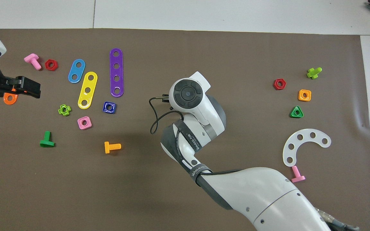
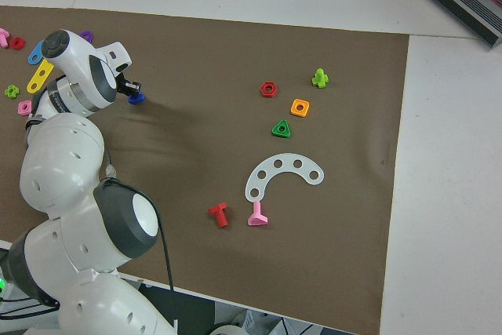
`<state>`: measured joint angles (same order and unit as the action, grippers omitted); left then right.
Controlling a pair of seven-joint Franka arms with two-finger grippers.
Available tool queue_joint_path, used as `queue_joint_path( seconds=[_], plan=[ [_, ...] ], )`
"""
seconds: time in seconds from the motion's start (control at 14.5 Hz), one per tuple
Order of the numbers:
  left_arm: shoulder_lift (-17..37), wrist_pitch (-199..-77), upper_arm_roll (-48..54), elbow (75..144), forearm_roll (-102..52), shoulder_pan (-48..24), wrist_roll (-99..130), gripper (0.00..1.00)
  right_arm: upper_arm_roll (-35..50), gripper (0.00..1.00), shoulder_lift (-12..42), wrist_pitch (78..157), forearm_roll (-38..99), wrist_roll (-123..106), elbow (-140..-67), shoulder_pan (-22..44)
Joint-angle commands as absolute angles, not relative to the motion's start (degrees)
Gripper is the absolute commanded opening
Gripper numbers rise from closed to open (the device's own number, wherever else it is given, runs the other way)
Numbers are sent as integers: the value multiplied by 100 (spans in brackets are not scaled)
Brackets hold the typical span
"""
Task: Unscrew and place screws in storage area
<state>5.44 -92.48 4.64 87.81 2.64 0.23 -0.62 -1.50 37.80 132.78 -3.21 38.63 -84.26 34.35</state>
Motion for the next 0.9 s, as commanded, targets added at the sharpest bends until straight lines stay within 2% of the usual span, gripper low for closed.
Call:
queue_joint_path(
  seconds=[0.0,0.21,0.35,0.62,0.83],
  plan=[
    [413,-9290,457,8947,168,-35,-105,100,-141,0,3762,13316,-439,3814,-8420,3454],
    [396,-9334,466,8938,106,-35,-114,100,-202,0,3561,13105,-413,3832,-8333,3384],
    [396,-9404,466,8947,97,-35,-105,100,-237,0,2887,12930,-422,3771,-8699,3061],
    [387,-9378,466,8956,62,-26,-114,100,-229,0,1129,12823,-387,2604,-10507,2120],
    [369,-9360,466,8965,62,-35,-114,100,-229,0,353,12832,-334,1788,-11537,1417]
  ],
)
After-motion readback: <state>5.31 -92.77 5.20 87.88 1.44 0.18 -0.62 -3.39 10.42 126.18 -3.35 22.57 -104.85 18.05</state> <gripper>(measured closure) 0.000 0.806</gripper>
